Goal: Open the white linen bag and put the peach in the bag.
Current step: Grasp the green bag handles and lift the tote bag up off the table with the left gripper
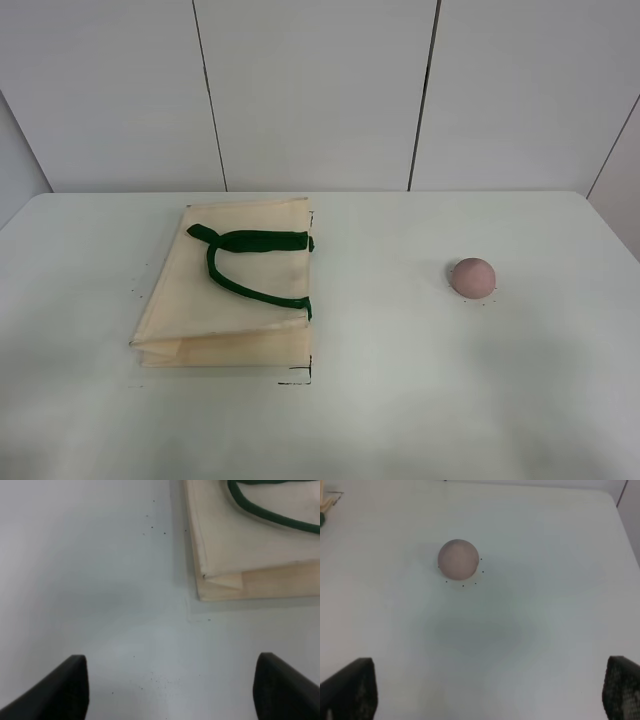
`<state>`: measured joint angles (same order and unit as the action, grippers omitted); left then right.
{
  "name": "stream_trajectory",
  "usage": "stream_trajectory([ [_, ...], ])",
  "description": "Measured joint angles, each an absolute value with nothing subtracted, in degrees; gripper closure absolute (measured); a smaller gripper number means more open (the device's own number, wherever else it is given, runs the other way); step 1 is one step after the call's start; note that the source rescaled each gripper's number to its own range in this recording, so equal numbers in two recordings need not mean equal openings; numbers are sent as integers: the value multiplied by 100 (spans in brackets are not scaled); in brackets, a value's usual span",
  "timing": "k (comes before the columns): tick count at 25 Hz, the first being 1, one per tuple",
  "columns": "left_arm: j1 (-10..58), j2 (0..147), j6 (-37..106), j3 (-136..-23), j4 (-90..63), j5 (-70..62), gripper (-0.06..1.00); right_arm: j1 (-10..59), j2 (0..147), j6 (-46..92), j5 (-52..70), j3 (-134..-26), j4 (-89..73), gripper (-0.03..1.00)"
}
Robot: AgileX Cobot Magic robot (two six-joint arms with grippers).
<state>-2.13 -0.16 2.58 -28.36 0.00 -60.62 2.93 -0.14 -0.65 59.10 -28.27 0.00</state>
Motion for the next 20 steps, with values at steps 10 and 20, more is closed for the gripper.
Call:
stream_trajectory([
  [10, -213, -16, 258, -2858, 0, -6062, -6, 293, -14, -65, 5910, -2827, 0, -3],
  [20, -213, 3441, 106, -4502, -59, -6113, -6, 293, -14, -65, 5910, -2827, 0, -3],
])
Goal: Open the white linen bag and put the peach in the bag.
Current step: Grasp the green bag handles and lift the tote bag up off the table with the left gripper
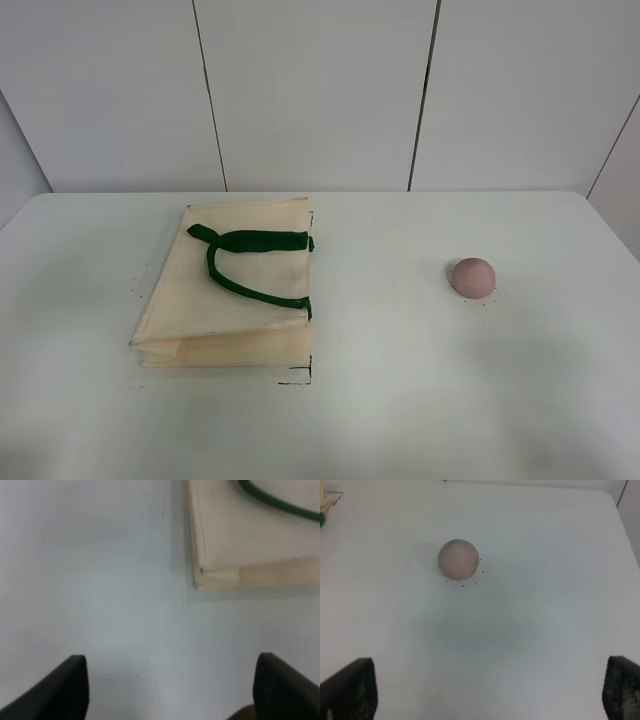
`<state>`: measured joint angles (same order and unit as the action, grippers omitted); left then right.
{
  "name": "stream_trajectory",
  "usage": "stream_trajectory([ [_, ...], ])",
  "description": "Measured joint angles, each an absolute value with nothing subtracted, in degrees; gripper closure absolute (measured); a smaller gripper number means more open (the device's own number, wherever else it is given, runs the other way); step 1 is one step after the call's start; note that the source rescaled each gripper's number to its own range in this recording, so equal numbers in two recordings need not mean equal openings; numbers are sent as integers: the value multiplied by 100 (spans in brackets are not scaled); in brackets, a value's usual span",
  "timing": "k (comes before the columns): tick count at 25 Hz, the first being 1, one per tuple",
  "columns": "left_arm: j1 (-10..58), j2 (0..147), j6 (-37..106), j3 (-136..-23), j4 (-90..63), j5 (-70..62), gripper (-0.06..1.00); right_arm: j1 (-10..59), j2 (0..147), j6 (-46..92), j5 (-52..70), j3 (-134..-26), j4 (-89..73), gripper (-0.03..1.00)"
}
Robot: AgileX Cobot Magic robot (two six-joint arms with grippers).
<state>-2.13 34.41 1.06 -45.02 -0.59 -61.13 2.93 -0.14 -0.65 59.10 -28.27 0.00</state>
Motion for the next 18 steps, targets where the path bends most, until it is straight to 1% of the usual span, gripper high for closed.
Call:
stream_trajectory([
  [2, -213, 4395, 104, -4892, -54, -6072, -6, 293, -14, -65, 5910, -2827, 0, -3],
  [3, -213, 4395, 104, -4892, -54, -6072, -6, 293, -14, -65, 5910, -2827, 0, -3],
  [6, -213, 5874, 104, -5587, 0, -5913, -5, 293, -14, -65, 5910, -2827, 0, -3],
  [7, -213, 6320, 104, -5844, 0, -5835, -5, 293, -14, -65, 5910, -2827, 0, -3],
  [8, -213, 7311, 104, -6383, 31, -5704, -5, 293, -14, -65, 5910, -2827, 0, -3],
  [12, -213, 8957, 81, -7456, 32, -5609, -5, 293, -14, -65, 5910, -2827, 0, -3],
  [15, -162, 9910, -101, -8269, 51, -5697, -4, 293, -14, -65, 5910, -2827, 0, -3],
  [18, -12, 10386, -359, -8676, 79, -5786, -3, 293, -14, -65, 5910, -2827, 0, -3],
])
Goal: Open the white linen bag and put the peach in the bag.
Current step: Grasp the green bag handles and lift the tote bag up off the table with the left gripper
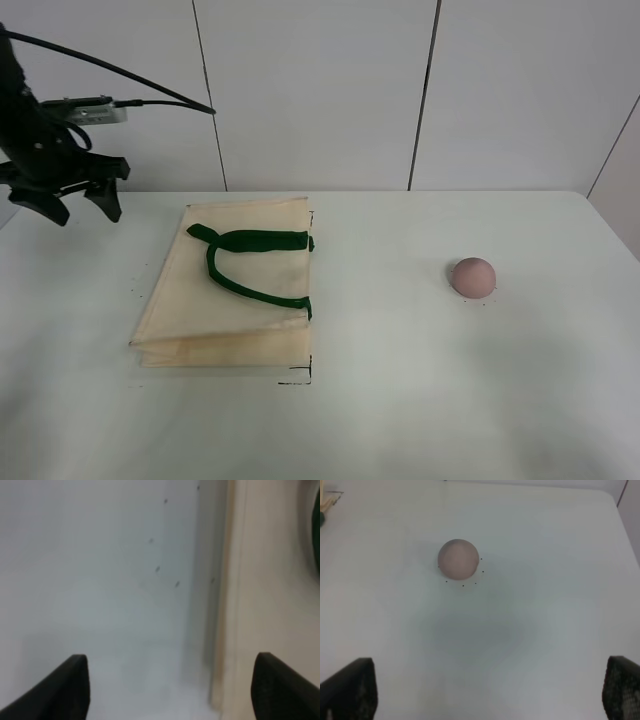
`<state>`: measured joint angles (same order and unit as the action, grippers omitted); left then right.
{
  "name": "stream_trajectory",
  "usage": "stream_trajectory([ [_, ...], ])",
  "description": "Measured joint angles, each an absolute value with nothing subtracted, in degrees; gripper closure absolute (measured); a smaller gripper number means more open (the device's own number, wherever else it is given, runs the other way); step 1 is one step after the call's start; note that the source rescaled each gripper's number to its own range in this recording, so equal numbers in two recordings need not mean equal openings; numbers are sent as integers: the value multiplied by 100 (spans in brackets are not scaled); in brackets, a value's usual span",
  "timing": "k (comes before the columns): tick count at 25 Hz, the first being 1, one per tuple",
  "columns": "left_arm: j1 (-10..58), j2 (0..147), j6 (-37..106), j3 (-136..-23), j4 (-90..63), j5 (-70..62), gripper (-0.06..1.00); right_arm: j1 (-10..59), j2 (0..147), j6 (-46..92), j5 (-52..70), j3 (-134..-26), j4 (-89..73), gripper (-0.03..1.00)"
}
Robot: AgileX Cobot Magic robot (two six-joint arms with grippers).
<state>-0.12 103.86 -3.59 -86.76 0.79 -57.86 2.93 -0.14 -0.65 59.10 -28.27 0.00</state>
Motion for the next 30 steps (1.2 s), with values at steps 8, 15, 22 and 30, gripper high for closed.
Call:
stream_trajectory([
  [8, 1463, 11347, -1309, -9438, 79, -5749, -2, 293, -14, -65, 5910, -2827, 0, -3],
  [15, 1986, 12067, -2003, -9825, 317, -5553, -2, 293, -14, -65, 5910, -2827, 0, -3],
  [22, 1986, 12469, -2145, -9826, 548, -5280, -2, 293, -14, -65, 5910, -2827, 0, -3],
  [30, 1986, 12962, -2163, -9831, 596, -5000, -2, 293, -14, -65, 5910, -2827, -46, -3],
])
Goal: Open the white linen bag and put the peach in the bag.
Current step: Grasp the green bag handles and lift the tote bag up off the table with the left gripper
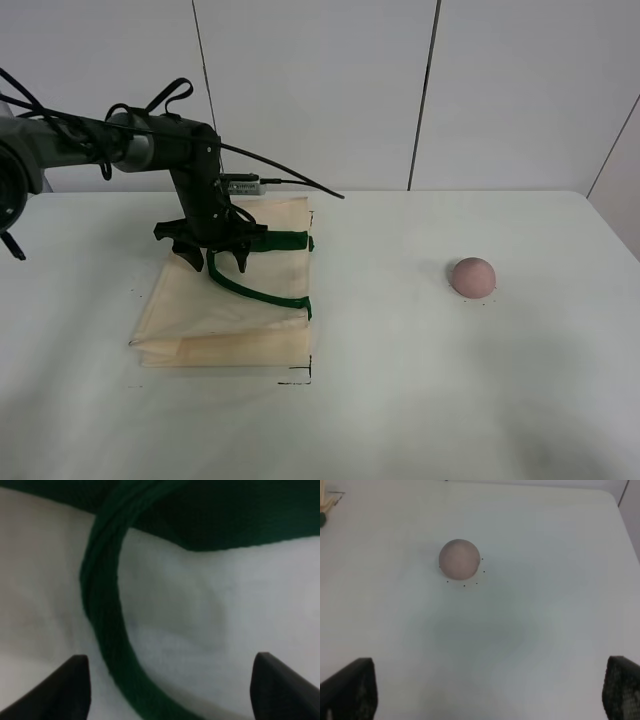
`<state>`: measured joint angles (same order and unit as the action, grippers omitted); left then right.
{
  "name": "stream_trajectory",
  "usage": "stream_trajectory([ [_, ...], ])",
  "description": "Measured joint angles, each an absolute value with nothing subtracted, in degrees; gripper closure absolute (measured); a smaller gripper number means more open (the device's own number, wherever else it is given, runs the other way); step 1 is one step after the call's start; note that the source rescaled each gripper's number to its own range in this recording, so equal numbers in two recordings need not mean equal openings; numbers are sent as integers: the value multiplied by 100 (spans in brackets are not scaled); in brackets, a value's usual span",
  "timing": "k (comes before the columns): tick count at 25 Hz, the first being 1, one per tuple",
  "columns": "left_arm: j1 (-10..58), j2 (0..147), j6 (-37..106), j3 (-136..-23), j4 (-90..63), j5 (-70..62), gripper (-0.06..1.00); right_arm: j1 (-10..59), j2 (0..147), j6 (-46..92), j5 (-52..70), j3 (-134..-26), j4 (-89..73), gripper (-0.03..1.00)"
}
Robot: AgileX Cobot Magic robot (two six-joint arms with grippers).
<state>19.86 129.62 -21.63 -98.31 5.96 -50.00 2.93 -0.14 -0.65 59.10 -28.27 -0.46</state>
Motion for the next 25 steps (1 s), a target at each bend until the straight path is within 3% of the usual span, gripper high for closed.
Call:
stream_trajectory([
  [25, 1986, 13131, -2170, -9831, 665, -4571, -2, 293, -14, -65, 5910, -2827, -59, -3],
])
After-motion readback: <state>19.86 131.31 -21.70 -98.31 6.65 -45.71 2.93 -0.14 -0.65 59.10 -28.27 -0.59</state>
